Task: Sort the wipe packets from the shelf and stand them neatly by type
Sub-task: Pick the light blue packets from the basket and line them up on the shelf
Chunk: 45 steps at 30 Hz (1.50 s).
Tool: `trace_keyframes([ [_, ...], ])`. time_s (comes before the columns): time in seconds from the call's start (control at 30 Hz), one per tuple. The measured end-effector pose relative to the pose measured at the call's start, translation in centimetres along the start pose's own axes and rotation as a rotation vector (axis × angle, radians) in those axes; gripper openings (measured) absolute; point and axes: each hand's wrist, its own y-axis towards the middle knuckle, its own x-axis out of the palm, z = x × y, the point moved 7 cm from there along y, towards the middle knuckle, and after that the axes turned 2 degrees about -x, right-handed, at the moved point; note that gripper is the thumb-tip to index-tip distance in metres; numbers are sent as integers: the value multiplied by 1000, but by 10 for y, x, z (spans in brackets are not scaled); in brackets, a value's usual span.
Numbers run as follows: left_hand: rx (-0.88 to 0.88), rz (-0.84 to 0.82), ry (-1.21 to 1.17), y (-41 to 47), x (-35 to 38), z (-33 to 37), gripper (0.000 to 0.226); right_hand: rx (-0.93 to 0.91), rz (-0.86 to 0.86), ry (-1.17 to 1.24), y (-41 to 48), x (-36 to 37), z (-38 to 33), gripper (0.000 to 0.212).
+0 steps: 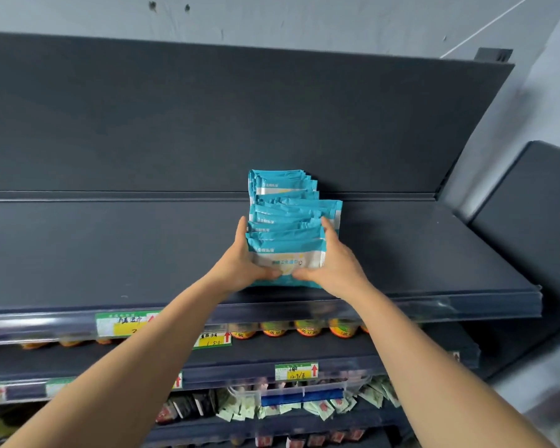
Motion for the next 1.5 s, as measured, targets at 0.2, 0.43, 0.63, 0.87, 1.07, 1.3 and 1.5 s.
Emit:
trace_keyframes([
  [0.2, -16, 6, 237, 1, -5, 1, 113, -21, -27, 47, 5, 5, 9, 125],
  [0.43, 166, 268, 469, -20, -6, 18, 138, -30, 42, -60, -11, -4, 11, 123],
  [0.63, 420, 325, 1053, -31, 14, 41, 93, -52, 162, -383, -46, -16, -1, 89],
  [0.87, 553, 140, 1318, -42, 34, 47, 65, 40, 302, -637, -88, -20, -7, 66],
  [1.07, 687, 10, 1362, -68, 53, 56, 61, 304, 363, -782, -155, -19, -3, 62],
  [1.3, 919, -130, 1315, -124, 106, 52, 47, 609, 379, -823, -267, -17, 8, 54],
  [1.5, 1059, -269, 1269, -192, 169, 41, 44, 816, 385, -820, -385, -14, 23, 50],
])
